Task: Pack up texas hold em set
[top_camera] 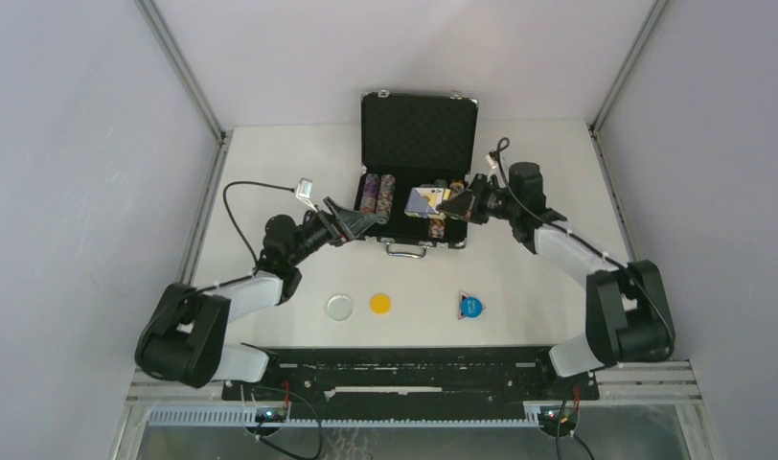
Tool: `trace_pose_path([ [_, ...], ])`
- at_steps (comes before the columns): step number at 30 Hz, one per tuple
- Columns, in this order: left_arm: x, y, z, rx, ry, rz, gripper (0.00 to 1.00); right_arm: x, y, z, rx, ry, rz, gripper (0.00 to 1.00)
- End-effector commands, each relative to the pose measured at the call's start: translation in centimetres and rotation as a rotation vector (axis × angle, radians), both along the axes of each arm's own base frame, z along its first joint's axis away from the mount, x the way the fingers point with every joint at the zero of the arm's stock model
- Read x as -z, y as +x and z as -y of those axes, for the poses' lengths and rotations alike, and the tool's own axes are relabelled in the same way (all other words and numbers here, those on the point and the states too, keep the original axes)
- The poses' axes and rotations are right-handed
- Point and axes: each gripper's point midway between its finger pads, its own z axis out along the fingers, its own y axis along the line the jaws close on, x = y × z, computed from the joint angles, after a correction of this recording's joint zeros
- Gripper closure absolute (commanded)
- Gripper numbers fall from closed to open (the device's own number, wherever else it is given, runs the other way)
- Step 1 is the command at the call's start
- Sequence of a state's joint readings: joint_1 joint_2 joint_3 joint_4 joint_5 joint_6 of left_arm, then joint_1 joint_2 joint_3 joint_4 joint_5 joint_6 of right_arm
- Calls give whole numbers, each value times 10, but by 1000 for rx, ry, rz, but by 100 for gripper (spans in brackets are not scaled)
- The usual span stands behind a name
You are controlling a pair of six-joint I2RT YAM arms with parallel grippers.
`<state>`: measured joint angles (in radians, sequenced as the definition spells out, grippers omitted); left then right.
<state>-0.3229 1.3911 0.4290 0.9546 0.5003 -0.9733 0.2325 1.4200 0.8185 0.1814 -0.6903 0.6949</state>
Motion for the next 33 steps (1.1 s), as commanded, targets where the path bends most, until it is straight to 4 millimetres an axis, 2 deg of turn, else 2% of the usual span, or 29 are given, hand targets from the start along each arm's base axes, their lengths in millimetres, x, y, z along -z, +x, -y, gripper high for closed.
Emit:
trace_pose_path([
  [1,-5,3,-9,-24,166,30,7,-4,24,-11,-49,-74,15,100],
  [6,-16,-2,-21,-46,289,44,5,15,46,-30,-108,-107,-55,100],
  [10,-22,-5,-28,-80,310,70,4,34,50,-43,-143,-139,-97,100],
  [21,-17,-6,-27,-70,299,68,4,76,46,-41,-183,-212,-150,100],
  [25,-18,-7,-30,-82,315,74,4,79,54,-45,-190,-220,-141,100],
  [33,-17,-7,-33,-97,322,76,4,94,55,-52,-201,-247,-168,100],
])
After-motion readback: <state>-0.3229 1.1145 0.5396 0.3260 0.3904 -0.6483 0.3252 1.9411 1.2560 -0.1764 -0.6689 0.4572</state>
